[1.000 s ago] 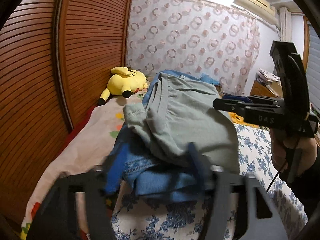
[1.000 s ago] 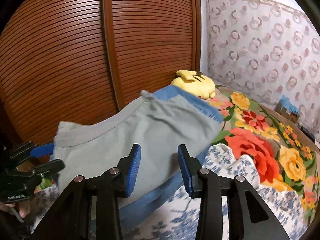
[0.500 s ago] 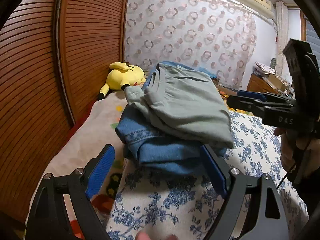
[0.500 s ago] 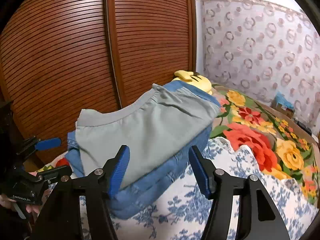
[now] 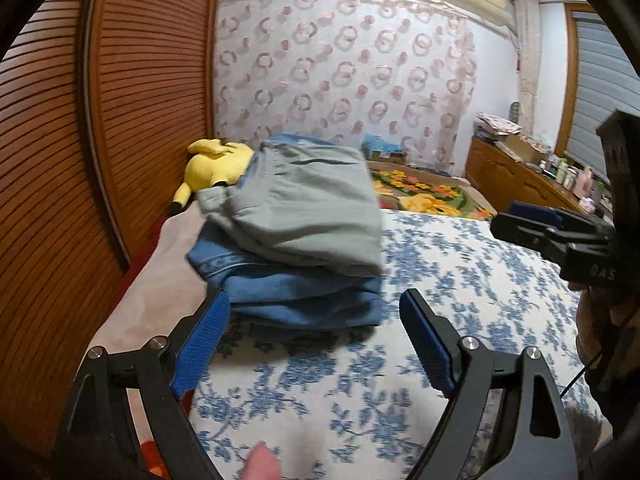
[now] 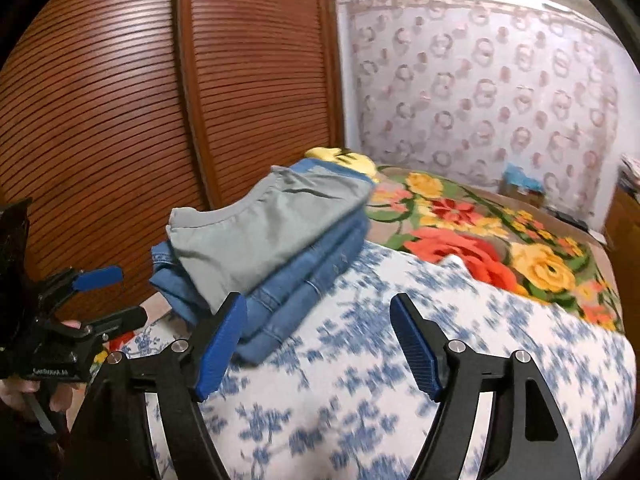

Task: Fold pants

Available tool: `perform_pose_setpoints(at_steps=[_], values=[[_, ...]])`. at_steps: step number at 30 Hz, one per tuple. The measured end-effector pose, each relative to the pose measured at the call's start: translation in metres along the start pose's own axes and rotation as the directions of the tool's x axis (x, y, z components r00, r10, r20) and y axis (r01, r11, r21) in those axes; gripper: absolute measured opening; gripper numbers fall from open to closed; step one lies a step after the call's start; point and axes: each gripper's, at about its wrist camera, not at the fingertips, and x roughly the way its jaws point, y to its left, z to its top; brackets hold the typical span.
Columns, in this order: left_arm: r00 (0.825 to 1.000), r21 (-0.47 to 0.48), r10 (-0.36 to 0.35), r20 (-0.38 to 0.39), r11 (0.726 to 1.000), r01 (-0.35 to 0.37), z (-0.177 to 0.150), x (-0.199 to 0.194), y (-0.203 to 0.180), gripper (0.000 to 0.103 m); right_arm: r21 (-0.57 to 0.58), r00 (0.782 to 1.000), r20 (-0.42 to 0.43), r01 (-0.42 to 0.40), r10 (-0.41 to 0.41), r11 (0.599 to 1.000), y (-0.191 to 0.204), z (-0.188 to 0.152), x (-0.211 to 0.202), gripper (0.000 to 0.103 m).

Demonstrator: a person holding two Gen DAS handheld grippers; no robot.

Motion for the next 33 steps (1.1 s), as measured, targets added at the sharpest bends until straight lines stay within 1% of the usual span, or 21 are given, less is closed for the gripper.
perform_pose_setpoints(at_steps=[4,8,15,20,26,30,33], values=[[0.999,0.026,-0.046,0.01,0.999,0.046,0.002,-0.007,-0.015,0.087,0.033,0.999,0.014,0.05,-0.05,0.998,-0.002,-0.016,-0.032,0.079],[0.999,0.059,-0.053,0.009,0.997,0.052,0.004,-0.012,-0.033,0.087,0.068,0.995,0.024,0.099,-0.101,0.993,-0.005,-0.031,-0.059,0.083],[0.995,0.089,-0.104,0.008,0.991,0.103,0.0,-0.021,-0.06,0.087,0.108,0.979,0.032,0.198,-0.203,0.974,0.003,-0.052,-0.103,0.084],[0.992,0.11,-0.126,0.001,0.986,0.125,-0.007,-0.029,-0.077,0.087,0.135,0.967,0.028,0.247,-0.253,0.959,0.01,-0.068,-0.125,0.084],[0.991,0.136,-0.137,-0.007,0.981,0.136,-0.014,-0.036,-0.101,0.087,0.172,0.958,0.015,0.281,-0.288,0.944,0.01,-0.084,-0.15,0.084],[0.988,0.152,-0.155,-0.004,0.976,0.154,-0.014,-0.041,-0.118,0.087,0.193,0.948,0.016,0.309,-0.318,0.931,0.011,-0.089,-0.168,0.086],[0.986,0.161,-0.167,0.008,0.973,0.164,-0.009,-0.046,-0.128,0.087,0.211,0.939,0.019,0.332,-0.343,0.92,0.008,-0.088,-0.18,0.086]])
